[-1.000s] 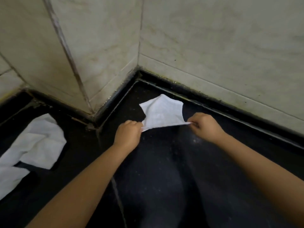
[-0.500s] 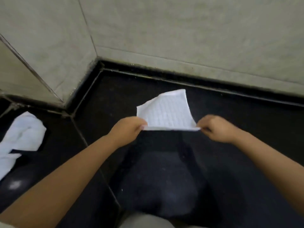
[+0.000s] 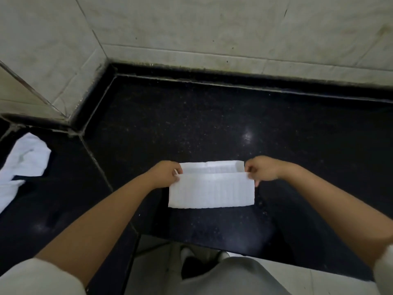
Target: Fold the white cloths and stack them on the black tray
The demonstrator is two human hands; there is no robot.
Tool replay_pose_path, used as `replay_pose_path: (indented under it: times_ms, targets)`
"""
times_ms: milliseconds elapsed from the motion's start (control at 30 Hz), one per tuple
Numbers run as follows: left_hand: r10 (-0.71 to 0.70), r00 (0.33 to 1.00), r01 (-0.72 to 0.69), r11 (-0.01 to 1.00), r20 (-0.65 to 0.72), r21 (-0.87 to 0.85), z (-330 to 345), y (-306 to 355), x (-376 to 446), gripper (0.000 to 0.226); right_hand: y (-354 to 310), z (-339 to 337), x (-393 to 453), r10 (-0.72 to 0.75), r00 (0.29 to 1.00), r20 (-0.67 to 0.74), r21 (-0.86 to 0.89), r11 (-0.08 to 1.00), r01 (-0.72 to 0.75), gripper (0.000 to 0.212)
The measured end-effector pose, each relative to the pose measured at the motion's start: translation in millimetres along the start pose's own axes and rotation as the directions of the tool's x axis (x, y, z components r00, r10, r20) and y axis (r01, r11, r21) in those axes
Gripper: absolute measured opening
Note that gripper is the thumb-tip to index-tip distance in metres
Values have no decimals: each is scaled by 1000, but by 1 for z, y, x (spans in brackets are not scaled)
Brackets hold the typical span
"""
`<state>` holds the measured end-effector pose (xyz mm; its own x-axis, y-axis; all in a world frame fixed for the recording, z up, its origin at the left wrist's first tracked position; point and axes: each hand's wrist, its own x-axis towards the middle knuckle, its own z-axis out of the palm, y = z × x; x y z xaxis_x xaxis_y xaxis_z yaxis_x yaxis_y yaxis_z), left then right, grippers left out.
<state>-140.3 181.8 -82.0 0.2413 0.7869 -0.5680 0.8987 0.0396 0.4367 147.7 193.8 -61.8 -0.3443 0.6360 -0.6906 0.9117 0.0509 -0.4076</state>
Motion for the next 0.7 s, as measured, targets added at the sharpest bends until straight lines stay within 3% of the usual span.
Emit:
replay_pose_path:
  times_ms: [100, 167, 333, 500, 700]
  targets:
    - [-41, 982, 54, 996, -185, 68, 1, -2, 14, 18, 0, -1, 21, 10, 960, -281, 19, 1000, -5, 15]
    - [-58, 965, 84, 992, -255, 93, 3, -5, 22, 19, 2, 2, 37, 67, 928, -365, 47, 997, -53, 18]
    - [-59, 949, 116, 978, -309, 171, 16, -17, 37, 22, 1, 20, 58, 209, 877, -432, 135, 977, -166, 27]
    - [41, 942, 38, 973, -332, 228, 21, -22, 39, 22, 2, 34, 58, 135, 837, -531, 6, 988, -156, 27]
    - [130, 961, -20, 912, -244, 409, 24, -25, 31, 29, -4, 29, 54, 118, 898, -423, -96, 980, -174, 24]
